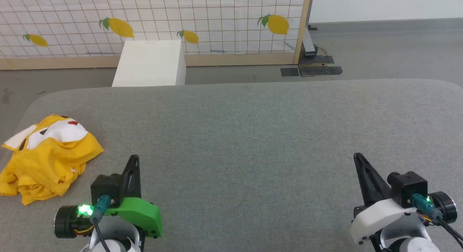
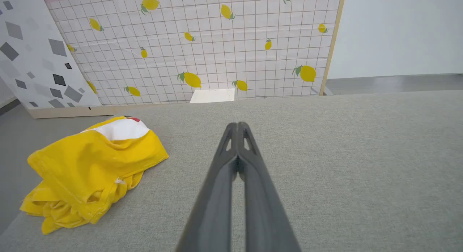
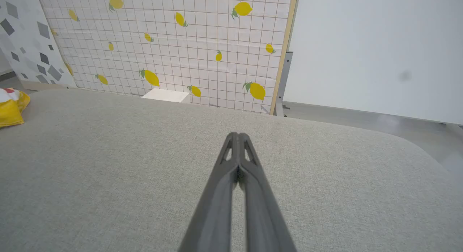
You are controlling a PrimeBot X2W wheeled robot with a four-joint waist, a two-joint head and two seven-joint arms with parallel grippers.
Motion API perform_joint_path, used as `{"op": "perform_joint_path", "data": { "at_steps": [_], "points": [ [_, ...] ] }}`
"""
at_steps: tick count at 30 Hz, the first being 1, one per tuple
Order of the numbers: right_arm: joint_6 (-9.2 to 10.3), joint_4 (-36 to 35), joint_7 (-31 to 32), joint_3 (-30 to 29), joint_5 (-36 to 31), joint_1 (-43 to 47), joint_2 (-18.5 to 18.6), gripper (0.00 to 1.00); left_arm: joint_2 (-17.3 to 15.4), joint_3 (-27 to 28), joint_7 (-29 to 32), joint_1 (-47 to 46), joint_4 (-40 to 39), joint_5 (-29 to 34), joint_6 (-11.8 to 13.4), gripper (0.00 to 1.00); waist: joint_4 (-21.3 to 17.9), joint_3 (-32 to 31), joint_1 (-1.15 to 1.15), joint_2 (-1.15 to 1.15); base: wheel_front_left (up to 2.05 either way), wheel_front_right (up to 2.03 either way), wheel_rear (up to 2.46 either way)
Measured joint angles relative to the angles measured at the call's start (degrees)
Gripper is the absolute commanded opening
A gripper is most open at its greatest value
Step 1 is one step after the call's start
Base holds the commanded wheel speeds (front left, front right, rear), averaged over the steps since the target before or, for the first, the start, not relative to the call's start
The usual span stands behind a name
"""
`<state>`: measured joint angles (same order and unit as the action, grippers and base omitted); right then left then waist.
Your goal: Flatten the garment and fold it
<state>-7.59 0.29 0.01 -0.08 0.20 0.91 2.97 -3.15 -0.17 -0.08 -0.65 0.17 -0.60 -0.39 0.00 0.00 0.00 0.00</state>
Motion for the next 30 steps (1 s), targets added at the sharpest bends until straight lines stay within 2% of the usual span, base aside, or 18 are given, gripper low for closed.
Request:
{"op": "perform_joint_path", "data": {
  "at_steps": [19,20,30],
  "points": [
    [0.0,0.0,0.0,-0.01,0.0,0.0,0.0,0.0,0.0,-0.01,0.0,0.0,0.0,0.0,0.0,0.0,0.0,0.0,0.0,0.0,0.0,0.0,0.0],
    [0.0,0.01,0.0,-0.02,0.0,0.01,0.0,1.0,-0.01,-0.05,0.0,-0.01,0.01,-0.03,-0.02,1.0,0.0,0.0,0.0,0.0,0.0,0.0,0.0],
    [0.0,0.1,-0.04,-0.21,0.01,0.02,0.01,1.0,-0.01,-0.64,-0.26,-0.06,0.46,-0.57,0.0,1.0,0.16,0.04,0.0,0.0,0.0,0.0,0.0]
  ]
}}
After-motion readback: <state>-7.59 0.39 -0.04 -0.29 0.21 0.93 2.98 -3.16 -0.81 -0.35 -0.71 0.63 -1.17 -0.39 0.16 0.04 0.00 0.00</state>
